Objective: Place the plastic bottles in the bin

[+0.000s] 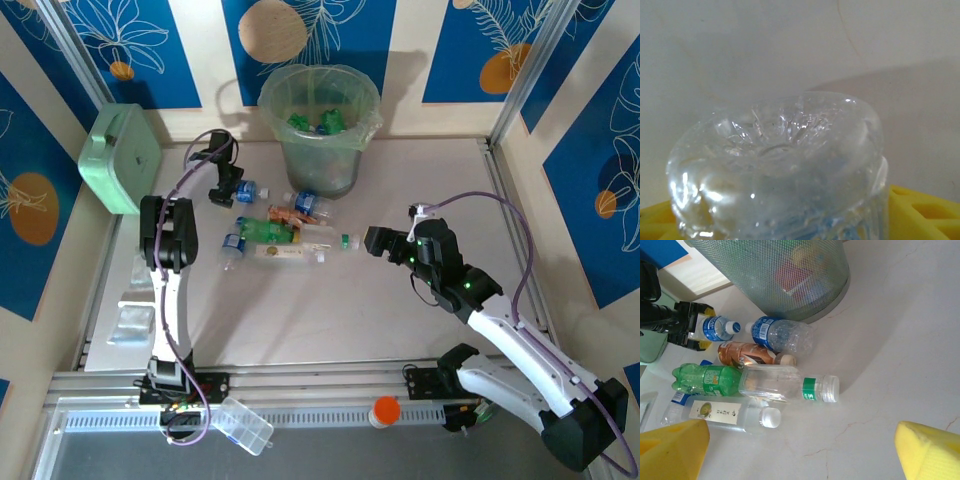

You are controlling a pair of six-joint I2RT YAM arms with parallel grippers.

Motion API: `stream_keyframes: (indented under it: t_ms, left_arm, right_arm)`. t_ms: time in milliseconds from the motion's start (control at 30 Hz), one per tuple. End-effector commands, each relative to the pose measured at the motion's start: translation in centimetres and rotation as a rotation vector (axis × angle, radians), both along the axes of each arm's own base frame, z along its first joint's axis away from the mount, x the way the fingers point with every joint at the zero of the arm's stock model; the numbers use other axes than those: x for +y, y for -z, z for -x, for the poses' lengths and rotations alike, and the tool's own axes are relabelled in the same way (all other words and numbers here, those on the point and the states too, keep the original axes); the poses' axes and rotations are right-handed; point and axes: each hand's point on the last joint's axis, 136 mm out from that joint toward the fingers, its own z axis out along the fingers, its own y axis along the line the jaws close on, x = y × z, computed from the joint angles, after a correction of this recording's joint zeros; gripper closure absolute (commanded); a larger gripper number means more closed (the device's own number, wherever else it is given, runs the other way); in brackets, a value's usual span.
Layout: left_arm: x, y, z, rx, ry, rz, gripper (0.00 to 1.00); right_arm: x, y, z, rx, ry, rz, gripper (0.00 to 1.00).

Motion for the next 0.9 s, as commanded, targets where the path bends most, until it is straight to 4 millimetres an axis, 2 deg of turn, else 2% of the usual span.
stream_keyframes:
  t_ms: [0, 167, 367, 433, 600, 700, 767, 867]
  left_arm:
    - [-0.1, -4.2, -1.1, -0.089, 0.038, -0.002, 0.30]
    - [-0.5, -9.3, -1.1, -0.197, 0.104, -0.002, 0.31]
    - [-0.9, -15.6, 0.1, -0.341, 0.186, -0.032, 0.31]
    - [-1.4, -17.1, 0.5, -0.394, 0.222, -0.026, 0.32]
    - [-1.7, -18.3, 1.9, -0.402, 0.288, -0.051, 0.35]
    - [-3.0, -18.7, 2.7, -0.438, 0.360, -0.006, 0.44]
    - [-4.1, -19.6, 3.5, -0.491, 0.424, 0.022, 0.49]
    - [-5.4, -21.9, 5.2, -0.582, 0.524, 0.019, 0.51]
  right_arm:
    - [0.3, -1.5, 0.4, -0.042, -0.030, -0.010, 0.05]
    - [0.5, -2.3, 0.8, -0.055, -0.045, -0.010, 0.05]
    - [2.1, -4.1, 1.1, -0.105, -0.110, -0.029, 0.04]
    - [2.5, -4.3, 1.1, -0.108, -0.130, -0.034, 0.04]
    - [3.0, -3.9, 0.9, -0.075, -0.141, -0.035, 0.06]
    - [3.5, -4.0, 1.0, -0.075, -0.171, -0.040, 0.06]
    - [3.9, -4.6, 1.1, -0.089, -0.201, -0.044, 0.06]
    - [4.5, -5.5, 1.0, -0.116, -0.233, -0.050, 0.06]
